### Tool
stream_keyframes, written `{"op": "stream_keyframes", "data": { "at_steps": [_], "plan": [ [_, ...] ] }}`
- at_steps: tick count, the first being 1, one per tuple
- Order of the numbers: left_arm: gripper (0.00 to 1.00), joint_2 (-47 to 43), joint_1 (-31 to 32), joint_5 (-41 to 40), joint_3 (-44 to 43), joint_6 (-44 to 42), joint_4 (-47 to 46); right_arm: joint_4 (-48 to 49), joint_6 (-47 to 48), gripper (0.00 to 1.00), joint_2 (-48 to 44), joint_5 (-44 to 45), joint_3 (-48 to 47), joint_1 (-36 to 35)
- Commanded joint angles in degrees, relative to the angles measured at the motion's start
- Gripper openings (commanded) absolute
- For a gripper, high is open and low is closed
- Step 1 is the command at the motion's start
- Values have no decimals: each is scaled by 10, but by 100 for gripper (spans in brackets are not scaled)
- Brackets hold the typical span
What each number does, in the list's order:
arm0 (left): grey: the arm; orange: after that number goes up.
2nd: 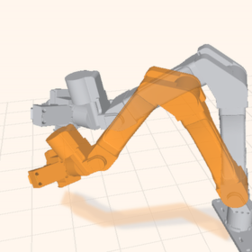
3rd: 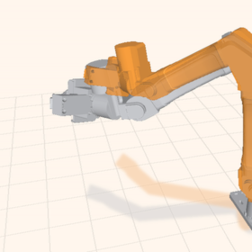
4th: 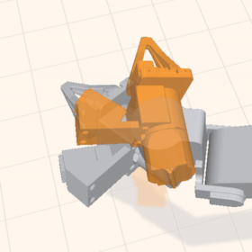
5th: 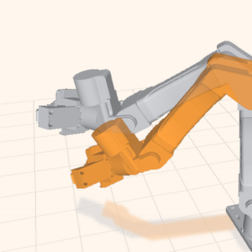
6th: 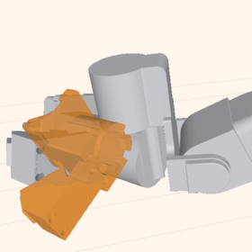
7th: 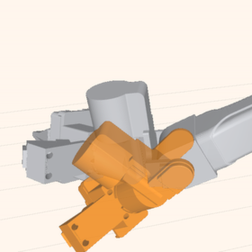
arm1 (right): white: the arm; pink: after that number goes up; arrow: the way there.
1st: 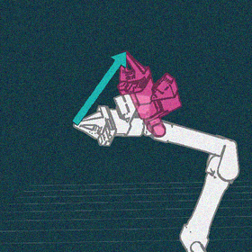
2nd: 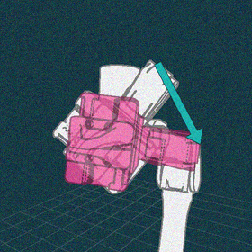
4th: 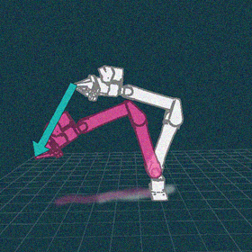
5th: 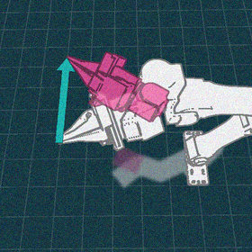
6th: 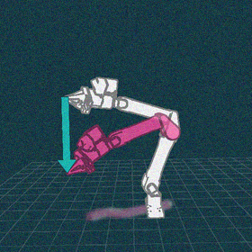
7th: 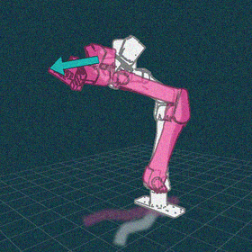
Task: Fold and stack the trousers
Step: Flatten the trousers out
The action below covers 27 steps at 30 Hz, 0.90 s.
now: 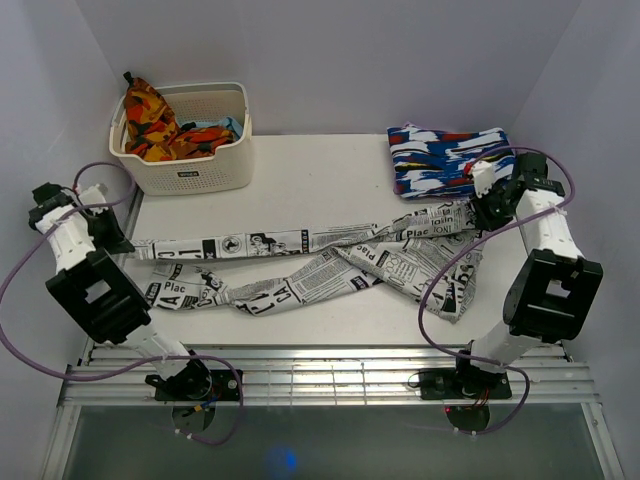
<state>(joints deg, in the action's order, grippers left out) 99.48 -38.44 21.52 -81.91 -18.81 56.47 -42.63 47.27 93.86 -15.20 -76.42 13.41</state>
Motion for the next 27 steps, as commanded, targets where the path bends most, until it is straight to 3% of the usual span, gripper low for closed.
{"op": "stream_keyframes", "data": {
  "at_steps": [1,8,13,16,18,19,20,21,22,24,25,26,27],
  "plan": [
    [0,-55,-51,49,-32,82,76,7,52,8,-54,-1,35,16],
    [0,-60,-100,47,-65,182,123,4,131,8,-133,-16,103,28],
    [0,-47,-99,40,-76,255,106,18,142,8,-136,-33,113,30],
    [0,-10,-66,37,-84,321,53,16,93,8,-60,-51,27,22],
    [0,38,-39,38,-119,371,16,8,43,8,34,-55,-36,15],
    [0,53,-11,31,-133,389,-20,-21,29,8,100,-58,-111,6],
    [2,68,-2,27,-147,408,-43,-32,14,8,130,-51,-147,0],
    [12,82,3,27,-169,442,-63,-41,-21,9,159,-43,-179,-7],
    [29,108,5,39,-180,458,-91,-53,-37,24,203,-36,-211,-16],
    [53,127,6,43,-224,467,-105,-66,-78,52,232,-27,-283,-19],
    [63,123,4,40,-229,464,-116,-74,-91,77,239,-19,-298,-19],
    [73,116,2,54,-229,459,-124,-78,-96,88,237,-14,-306,-19],
    [73,107,1,62,-228,445,-130,-83,-96,96,228,-15,-300,-19]
  ]
}}
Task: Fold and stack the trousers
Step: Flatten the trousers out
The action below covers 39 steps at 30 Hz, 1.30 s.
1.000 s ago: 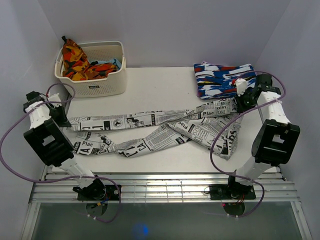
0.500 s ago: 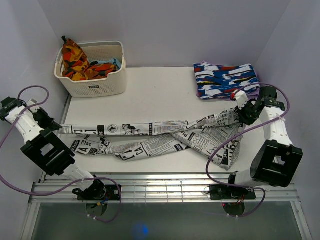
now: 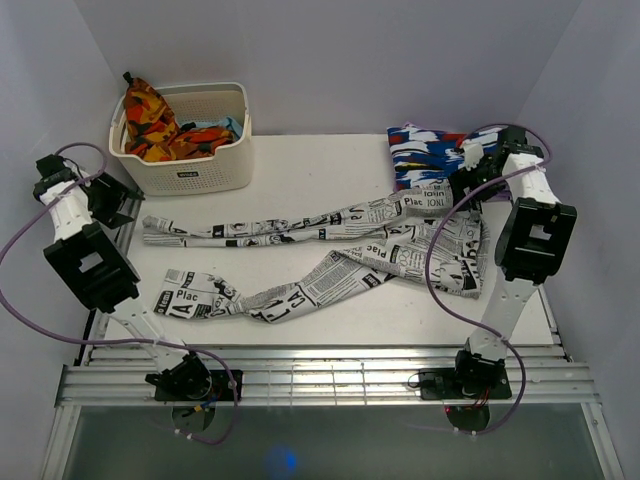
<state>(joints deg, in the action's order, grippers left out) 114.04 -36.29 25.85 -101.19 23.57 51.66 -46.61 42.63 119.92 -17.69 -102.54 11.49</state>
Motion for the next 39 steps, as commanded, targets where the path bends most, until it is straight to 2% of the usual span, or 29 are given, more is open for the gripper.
{"op": "stream_keyframes", "data": {
  "at_steps": [1,3,5,6,7,8,9,11,12,14,17,23,28,30,35,39],
  "plan": [
    [74,-60,-20,23,-27,-21,-83,-41,-42,93,-63,11,-24,0],
    [80,-89,-20,28,-1,-71,-92,-32,-35,90,-98,15,23,0],
    [80,-133,-20,32,44,-179,-89,-34,-19,90,-148,18,51,0],
    [81,-147,-19,60,62,-226,-87,-35,-11,90,-166,18,75,0],
    [80,-162,-19,79,96,-289,-66,-39,0,91,-198,15,87,0],
    [80,-190,-19,96,113,-402,-48,-52,29,91,-211,16,100,0],
    [80,-202,-17,106,130,-450,-32,-63,45,93,-224,18,112,0],
    [78,-216,-8,75,176,-551,17,-89,90,98,-242,25,146,0],
    [74,-218,-5,53,189,-574,43,-117,103,100,-244,29,157,0],
    [72,-225,-5,34,233,-631,63,-150,133,93,-243,40,185,0],
    [73,-235,-2,12,287,-661,63,-157,149,91,-241,51,227,0],
    [72,-238,5,-31,389,-663,14,-171,154,90,-234,46,273,-1],
    [73,-252,6,-45,458,-659,-13,-159,157,96,-260,55,341,-16],
    [73,-256,8,-45,470,-651,-21,-130,155,97,-274,62,366,-25],
    [73,-252,8,-39,472,-632,-22,-139,169,96,-311,52,386,-52],
    [73,-251,9,-27,464,-615,-22,-82,161,94,-346,88,453,-95]
  ]
}}
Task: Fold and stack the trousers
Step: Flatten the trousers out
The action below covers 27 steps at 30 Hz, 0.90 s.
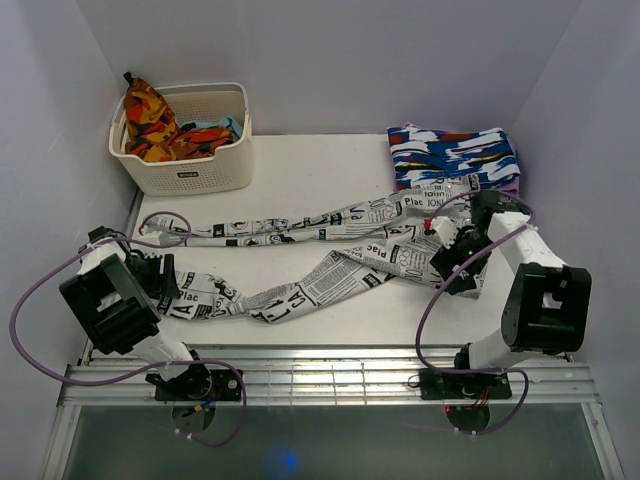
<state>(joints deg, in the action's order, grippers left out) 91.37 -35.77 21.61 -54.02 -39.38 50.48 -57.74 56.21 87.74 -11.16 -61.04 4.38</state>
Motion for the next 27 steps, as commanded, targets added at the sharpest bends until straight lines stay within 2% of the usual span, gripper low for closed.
{"op": "stream_keyframes", "data": {
  "at_steps": [1,5,8,9,11,12,14,15,16,18,19,20,22,23,24,27],
  "plan": [
    [73,-22,3,22,-7,18,-10,63,22,93,-31,38,65,-32],
    [74,-17,3,32,-9,29,-10,135,6,88,-21,77,108,-71],
    [74,-21,3,33,-8,38,-21,186,-3,74,-9,109,130,-80],
    [74,-22,3,34,-7,40,-30,195,-4,65,-2,109,133,-81],
    [74,-23,4,36,-11,50,-39,207,-7,56,2,132,134,-82],
    [74,-23,4,37,-21,55,-44,207,-7,48,2,133,133,-82],
    [74,-22,6,45,-31,65,-45,206,-7,39,-1,128,134,-82],
    [75,-18,8,53,-34,69,-45,207,-6,22,-8,127,135,-83],
    [75,-16,11,54,-35,76,-45,210,-6,10,-11,127,136,-83],
    [74,-4,24,48,-23,90,-55,209,-7,8,-16,123,131,-83],
    [69,-1,31,37,-15,95,-69,206,-6,8,-21,119,124,-83],
    [59,1,35,21,0,105,-87,200,-7,8,-28,119,118,-83],
    [18,14,35,-22,7,124,-98,195,8,8,-50,127,114,-78],
    [3,16,33,-36,-6,126,-94,192,19,8,-60,133,110,-71],
    [0,14,27,-43,-36,121,-88,189,29,8,-68,134,106,-55],
    [0,33,11,-60,-127,111,-65,170,71,8,-81,136,80,-5]
  ]
}}
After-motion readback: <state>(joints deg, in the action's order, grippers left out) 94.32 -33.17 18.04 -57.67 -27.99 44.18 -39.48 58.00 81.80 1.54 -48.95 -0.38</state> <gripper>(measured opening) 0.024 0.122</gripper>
